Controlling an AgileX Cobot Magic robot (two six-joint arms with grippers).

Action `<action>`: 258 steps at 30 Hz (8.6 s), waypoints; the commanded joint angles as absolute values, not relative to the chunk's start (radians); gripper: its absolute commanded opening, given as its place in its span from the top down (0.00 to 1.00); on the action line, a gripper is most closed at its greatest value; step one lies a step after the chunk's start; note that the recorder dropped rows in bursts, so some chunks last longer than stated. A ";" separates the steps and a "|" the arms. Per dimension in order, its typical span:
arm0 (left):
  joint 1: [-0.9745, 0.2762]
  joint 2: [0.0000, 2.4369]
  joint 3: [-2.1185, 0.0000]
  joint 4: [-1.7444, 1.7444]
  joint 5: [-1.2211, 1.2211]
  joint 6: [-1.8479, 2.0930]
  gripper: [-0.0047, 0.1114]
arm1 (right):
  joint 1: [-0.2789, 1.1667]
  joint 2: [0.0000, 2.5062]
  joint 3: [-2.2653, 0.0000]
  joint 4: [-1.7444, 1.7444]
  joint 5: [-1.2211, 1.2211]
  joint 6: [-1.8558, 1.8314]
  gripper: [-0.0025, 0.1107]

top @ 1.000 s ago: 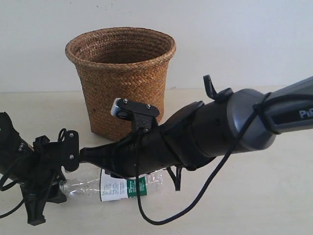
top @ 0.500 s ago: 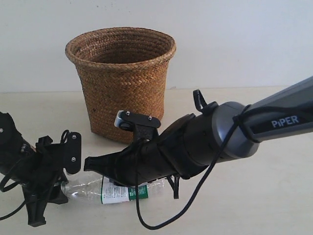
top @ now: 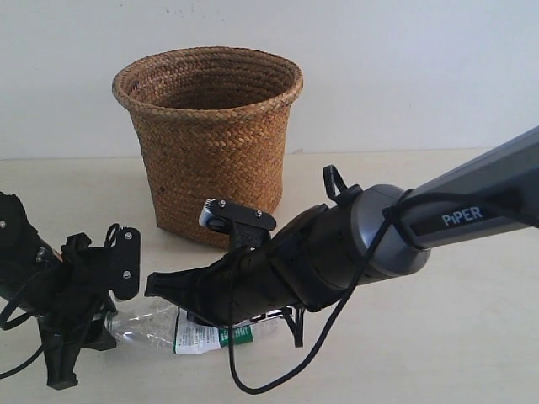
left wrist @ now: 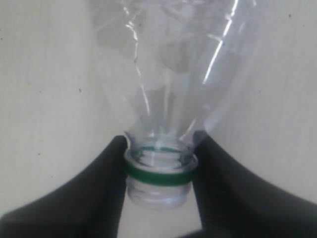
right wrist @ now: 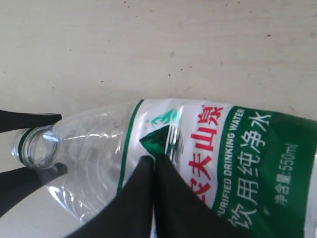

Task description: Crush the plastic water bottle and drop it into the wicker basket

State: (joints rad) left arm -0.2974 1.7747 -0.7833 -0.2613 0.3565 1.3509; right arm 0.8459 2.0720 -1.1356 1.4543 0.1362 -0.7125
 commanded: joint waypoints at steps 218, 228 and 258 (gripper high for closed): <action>-0.405 1.421 -1.054 -0.196 1.163 0.980 0.93 | 0.148 0.000 0.000 1.744 -0.034 -1.256 0.98; -0.378 1.358 -1.298 0.209 0.488 0.623 0.48 | 0.148 0.000 0.000 1.744 -0.034 -1.256 0.98; -0.388 1.367 -1.325 -0.203 1.221 0.440 0.15 | 0.148 0.000 0.000 1.744 -0.031 -1.256 0.98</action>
